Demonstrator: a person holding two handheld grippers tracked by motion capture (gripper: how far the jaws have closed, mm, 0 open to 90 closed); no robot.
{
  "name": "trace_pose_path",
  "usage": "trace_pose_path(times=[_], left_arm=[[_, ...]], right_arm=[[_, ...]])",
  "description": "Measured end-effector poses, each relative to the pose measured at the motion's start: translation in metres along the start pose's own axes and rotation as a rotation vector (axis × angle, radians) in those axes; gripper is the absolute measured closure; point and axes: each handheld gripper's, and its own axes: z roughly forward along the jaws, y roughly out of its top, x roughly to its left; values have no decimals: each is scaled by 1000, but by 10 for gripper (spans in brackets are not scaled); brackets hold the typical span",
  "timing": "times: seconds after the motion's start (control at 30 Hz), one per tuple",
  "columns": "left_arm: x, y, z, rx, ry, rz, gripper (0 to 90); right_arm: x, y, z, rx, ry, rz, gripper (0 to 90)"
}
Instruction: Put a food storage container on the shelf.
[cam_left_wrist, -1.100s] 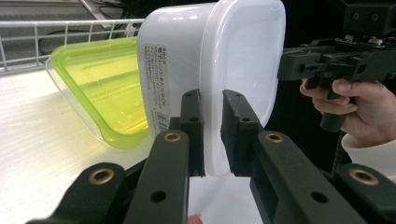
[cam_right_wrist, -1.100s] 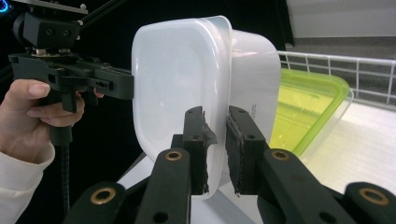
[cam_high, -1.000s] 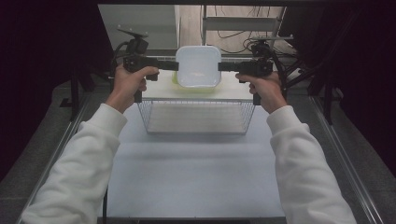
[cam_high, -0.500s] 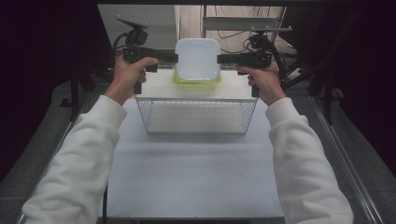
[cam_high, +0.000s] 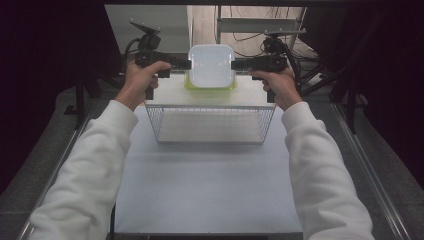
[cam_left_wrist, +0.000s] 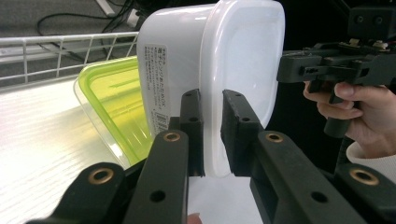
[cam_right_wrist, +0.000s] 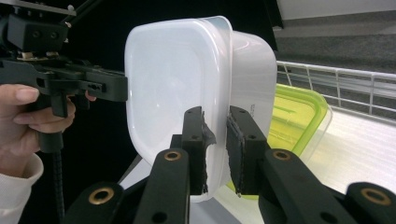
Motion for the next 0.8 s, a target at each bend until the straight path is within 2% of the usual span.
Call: trace_pose_path(times=[0.17,0.33,0.47,0.6,0.63,0.8], left_arm=[[5,2,1,11,-20,-23,794],[9,6,3,21,-18,-44,792],[16,11,4,32,-36,-81,792],[21,14,5,34,-52,-107,790],[23,15,6,34,-58,-114,788],[29,19,8,42,-82,-139,785]], right_arm=[[-3,2,1,4,17,21,770],[-5,7,3,25,11,39,767],[-7,12,5,34,15,60,763],[-10,14,8,34,22,89,760],[-13,15,9,30,32,116,757],[-18,16,11,29,38,146,752]])
